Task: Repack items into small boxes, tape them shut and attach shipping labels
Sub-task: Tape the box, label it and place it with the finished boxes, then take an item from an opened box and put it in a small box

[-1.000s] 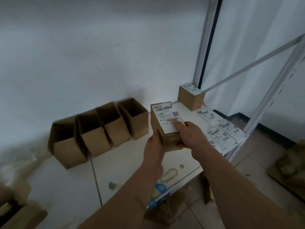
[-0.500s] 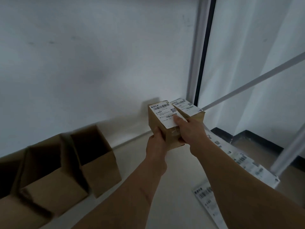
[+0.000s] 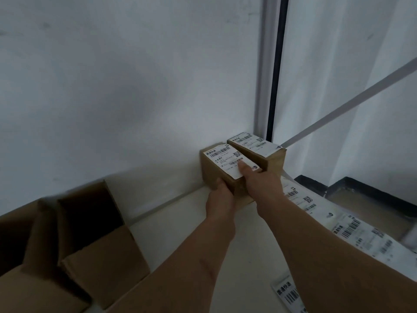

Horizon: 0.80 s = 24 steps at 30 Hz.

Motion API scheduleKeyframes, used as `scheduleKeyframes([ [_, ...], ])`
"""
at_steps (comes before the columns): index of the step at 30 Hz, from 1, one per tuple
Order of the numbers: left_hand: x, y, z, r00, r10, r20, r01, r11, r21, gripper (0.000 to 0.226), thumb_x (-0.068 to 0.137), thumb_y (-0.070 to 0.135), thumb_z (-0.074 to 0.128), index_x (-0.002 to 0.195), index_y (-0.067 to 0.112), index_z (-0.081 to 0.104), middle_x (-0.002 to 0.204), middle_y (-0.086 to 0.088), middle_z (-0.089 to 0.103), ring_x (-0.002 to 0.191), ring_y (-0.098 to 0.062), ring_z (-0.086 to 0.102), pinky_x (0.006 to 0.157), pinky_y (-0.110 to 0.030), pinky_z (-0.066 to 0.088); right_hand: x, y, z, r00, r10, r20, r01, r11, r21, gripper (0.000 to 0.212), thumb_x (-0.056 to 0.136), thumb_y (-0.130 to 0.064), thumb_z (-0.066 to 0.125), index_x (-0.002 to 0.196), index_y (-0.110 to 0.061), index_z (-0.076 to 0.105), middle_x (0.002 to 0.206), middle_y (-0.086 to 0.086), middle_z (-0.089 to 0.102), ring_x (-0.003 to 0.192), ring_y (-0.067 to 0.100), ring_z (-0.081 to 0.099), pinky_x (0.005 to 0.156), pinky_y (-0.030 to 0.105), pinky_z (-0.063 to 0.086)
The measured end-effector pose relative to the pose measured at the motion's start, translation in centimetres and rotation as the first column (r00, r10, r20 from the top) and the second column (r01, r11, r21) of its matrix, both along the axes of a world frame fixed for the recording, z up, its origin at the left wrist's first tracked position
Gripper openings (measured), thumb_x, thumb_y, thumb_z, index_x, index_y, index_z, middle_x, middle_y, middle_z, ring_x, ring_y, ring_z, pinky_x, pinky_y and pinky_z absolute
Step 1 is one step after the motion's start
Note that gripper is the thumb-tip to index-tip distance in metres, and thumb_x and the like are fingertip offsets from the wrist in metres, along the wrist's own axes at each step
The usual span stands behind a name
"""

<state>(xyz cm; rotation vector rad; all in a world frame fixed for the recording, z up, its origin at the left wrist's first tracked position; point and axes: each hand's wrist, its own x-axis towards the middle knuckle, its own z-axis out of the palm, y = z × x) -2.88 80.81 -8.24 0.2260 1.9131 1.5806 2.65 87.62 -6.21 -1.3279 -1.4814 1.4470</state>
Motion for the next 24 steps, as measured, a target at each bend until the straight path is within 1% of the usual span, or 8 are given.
scheduleKeyframes([
  [3, 0.2, 0.1, 0.2, 0.994, 0.034, 0.105, -0.038, 0.999, 0.035, 0.05, 0.101, 0.053, 0.029, 0.11, 0.018, 0.063, 0.108, -0.01, 0.067, 0.084, -0.024, 0.058, 0.06, -0.029, 0.042, -0.1, -0.3, 0.0, 0.997, 0.002, 0.076, -0.001, 1.0, -0.022, 0.088, 0.071, -0.075, 0.062, 0.133, -0.012, 0.053, 0.128, 0.009, 0.059, 0.122, 0.031, 0.051, 0.102, 0.05, 0.044],
  [7, 0.4, 0.3, 0.3, 0.991, 0.031, 0.127, -0.04, 0.997, 0.066, 0.047, 0.101, 0.053, 0.031, 0.108, 0.019, 0.063, 0.108, -0.008, 0.067, 0.091, -0.024, 0.06, 0.064, -0.031, 0.047, -0.9, 0.1, -0.3, 0.999, -0.014, 0.046, 0.015, 0.999, -0.038, 0.115, 0.038, -0.089, 0.05, 0.13, -0.019, 0.054, 0.127, 0.007, 0.059, 0.121, 0.034, 0.05, 0.098, 0.054, 0.046],
  [12, 0.4, 0.2, 0.6, 0.989, -0.017, 0.15, 0.005, 0.997, 0.08, 0.039, 0.102, 0.052, 0.035, 0.098, 0.025, 0.062, 0.105, -0.005, 0.068, 0.095, -0.023, 0.062, 0.085, -0.038, 0.054, -1.1, 0.3, -0.4, 0.999, -0.053, 0.008, 0.054, 0.998, -0.023, 0.089, 0.059, -0.083, 0.056, 0.122, -0.021, 0.058, 0.123, 0.008, 0.061, 0.117, 0.035, 0.053, 0.097, 0.054, 0.047],
  [15, 0.7, -1.0, 0.6, 0.993, -0.039, 0.112, 0.035, 0.999, 0.038, 0.035, 0.101, 0.047, 0.041, 0.097, 0.019, 0.063, 0.1, -0.006, 0.066, 0.087, -0.023, 0.061, 0.087, -0.038, 0.054, -0.5, -0.6, -0.6, 0.997, -0.082, 0.006, 0.082, 0.996, -0.025, 0.086, 0.077, -0.078, 0.047, 0.134, -0.014, 0.051, 0.129, 0.014, 0.057, 0.118, 0.036, 0.053, 0.097, 0.053, 0.048],
  [17, 1.1, -2.7, 0.4, 0.999, -0.035, -0.008, 0.035, 0.999, -0.024, 0.034, 0.1, 0.039, 0.044, 0.088, 0.013, 0.063, 0.099, -0.013, 0.066, 0.088, -0.03, 0.063, 0.088, -0.039, 0.052, 0.6, -2.2, -0.7, 0.996, -0.05, 0.069, 0.051, 0.999, -0.016, 0.072, 0.092, -0.064, 0.042, 0.131, -0.003, 0.052, 0.127, 0.018, 0.057, 0.117, 0.037, 0.055, 0.098, 0.046, 0.048],
  [19, 1.5, -5.7, 0.2, 0.956, -0.096, -0.279, 0.048, 0.984, -0.174, 0.036, 0.101, 0.032, 0.042, 0.097, 0.006, 0.066, 0.11, -0.018, 0.067, 0.101, -0.034, 0.063, 0.085, -0.036, 0.049, 2.0, -5.4, -0.8, 0.967, 0.043, 0.252, -0.063, 0.995, 0.074, 0.056, 0.101, -0.048, 0.037, 0.121, 0.0, 0.057, 0.121, 0.019, 0.061, 0.113, 0.036, 0.057, 0.09, 0.039, 0.045],
  [21, 2.3, -9.6, 0.0, 0.817, -0.219, -0.534, 0.006, 0.928, -0.372, 0.037, 0.103, 0.033, 0.038, 0.105, 0.009, 0.066, 0.109, -0.012, 0.067, 0.098, -0.028, 0.061, 0.077, -0.032, 0.043, 3.6, -9.2, -0.9, 0.873, 0.106, 0.476, -0.231, 0.949, 0.212, 0.047, 0.102, -0.043, 0.036, 0.117, -0.005, 0.06, 0.118, 0.014, 0.063, 0.11, 0.032, 0.058, 0.086, 0.035, 0.043],
  [24, 3.6, -16.1, 0.5, 0.551, -0.449, -0.703, -0.043, 0.827, -0.561, 0.035, 0.104, 0.034, 0.036, 0.101, 0.015, 0.065, 0.098, -0.003, 0.065, 0.081, -0.017, 0.056, 0.067, -0.029, 0.038, 5.6, -14.5, -1.1, 0.701, 0.128, 0.702, -0.493, 0.797, 0.347, 0.035, 0.101, -0.039, 0.039, 0.112, -0.013, 0.059, 0.112, 0.008, 0.062, 0.104, 0.027, 0.059, 0.076, 0.033, 0.04],
])
